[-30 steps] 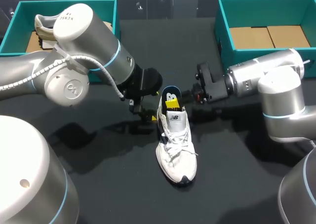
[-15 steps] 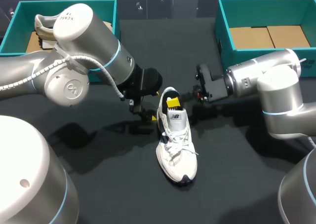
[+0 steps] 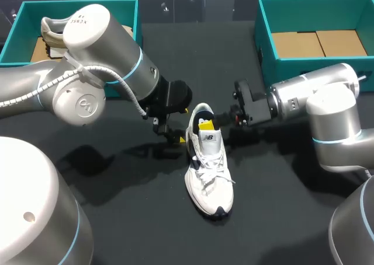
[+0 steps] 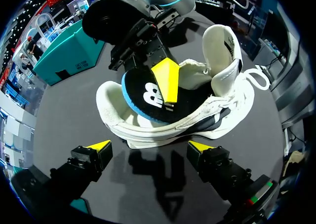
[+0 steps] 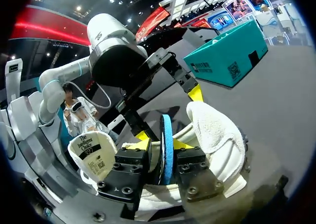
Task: Take the shoe out of the shoebox, open the shoe tongue, remove and reinsert the insole, then place the shoe into the shoebox
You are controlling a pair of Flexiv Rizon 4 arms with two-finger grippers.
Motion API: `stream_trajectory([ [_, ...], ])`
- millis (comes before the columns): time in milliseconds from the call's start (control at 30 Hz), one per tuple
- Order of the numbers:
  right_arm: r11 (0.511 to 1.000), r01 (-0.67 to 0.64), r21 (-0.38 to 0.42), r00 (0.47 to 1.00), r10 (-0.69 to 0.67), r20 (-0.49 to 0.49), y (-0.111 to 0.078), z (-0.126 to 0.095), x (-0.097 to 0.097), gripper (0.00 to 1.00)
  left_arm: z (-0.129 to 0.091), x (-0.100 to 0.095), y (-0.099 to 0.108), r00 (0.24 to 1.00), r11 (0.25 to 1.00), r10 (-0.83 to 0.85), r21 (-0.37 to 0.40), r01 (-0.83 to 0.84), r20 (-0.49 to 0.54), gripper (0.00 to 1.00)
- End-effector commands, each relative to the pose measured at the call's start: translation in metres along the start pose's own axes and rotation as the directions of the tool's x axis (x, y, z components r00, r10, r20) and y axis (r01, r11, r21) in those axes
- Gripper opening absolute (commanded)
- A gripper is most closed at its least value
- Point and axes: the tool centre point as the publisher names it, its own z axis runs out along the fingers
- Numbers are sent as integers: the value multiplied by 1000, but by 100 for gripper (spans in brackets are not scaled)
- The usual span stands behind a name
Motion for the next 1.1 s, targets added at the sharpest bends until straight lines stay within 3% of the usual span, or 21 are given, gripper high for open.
stream_trajectory([
  [33,1000,20,20,999,-21,35,10,-3,8,31,0,1,0,1000,1000,1,0,-1,1,100],
  [300,999,36,40,999,-37,36,21,-7,3,19,0,1,0,1000,1000,1,0,-1,1,100],
  [400,999,24,45,999,-25,28,23,-6,-2,0,0,1,0,1000,1000,1,0,-1,1,100],
  [533,999,-15,41,1000,14,18,20,1,-9,0,0,1,0,1000,1000,1,0,-1,1,100],
  [633,998,-54,27,999,54,8,5,5,-10,0,0,1,0,1000,1000,1,0,-1,1,100],
  [767,996,-88,5,996,88,3,-9,7,-6,0,0,1,0,1000,1000,1,0,-1,1,100],
  [933,997,-74,-9,997,74,28,-12,4,2,0,0,1,0,1000,1000,1,0,-1,1,100],
  [1100,999,-45,2,998,45,46,-7,1,8,23,0,1,0,1000,1000,1,0,-1,1,100],
])
